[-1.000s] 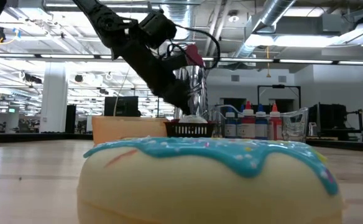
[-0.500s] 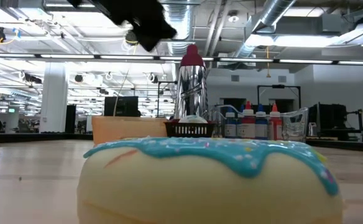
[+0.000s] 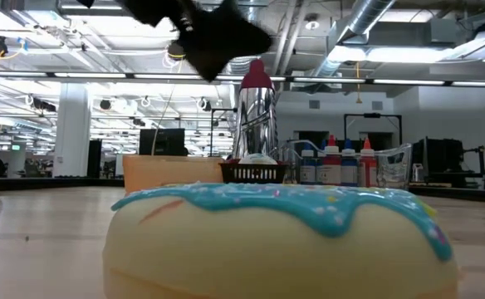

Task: Pick & Place Food Item
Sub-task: Put the blue donut into the black bin

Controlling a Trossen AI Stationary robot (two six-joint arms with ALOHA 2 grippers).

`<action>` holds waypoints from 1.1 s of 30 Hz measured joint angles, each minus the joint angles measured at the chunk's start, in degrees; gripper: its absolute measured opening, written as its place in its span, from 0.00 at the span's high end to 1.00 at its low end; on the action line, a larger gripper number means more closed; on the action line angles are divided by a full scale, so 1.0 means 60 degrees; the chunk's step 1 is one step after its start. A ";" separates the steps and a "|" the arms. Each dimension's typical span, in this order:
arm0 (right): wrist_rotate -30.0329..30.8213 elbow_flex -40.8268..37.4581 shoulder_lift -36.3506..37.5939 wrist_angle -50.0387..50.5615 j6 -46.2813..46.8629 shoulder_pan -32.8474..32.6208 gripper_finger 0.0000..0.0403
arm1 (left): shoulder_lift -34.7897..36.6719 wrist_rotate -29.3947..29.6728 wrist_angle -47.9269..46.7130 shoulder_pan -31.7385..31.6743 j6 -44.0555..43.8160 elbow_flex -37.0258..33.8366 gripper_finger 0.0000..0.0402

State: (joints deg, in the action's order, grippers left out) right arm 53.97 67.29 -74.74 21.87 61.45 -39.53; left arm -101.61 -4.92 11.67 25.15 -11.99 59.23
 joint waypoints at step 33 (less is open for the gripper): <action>-0.0313 -0.0004 -0.0007 0.0162 -0.0071 -0.0659 0.59 | -0.3059 0.0133 -0.0712 0.0317 0.0160 0.1718 0.38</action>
State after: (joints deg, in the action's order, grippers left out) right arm 52.10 67.26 -74.78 22.84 61.03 -43.48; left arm -119.96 -4.11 7.40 27.05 -11.03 69.54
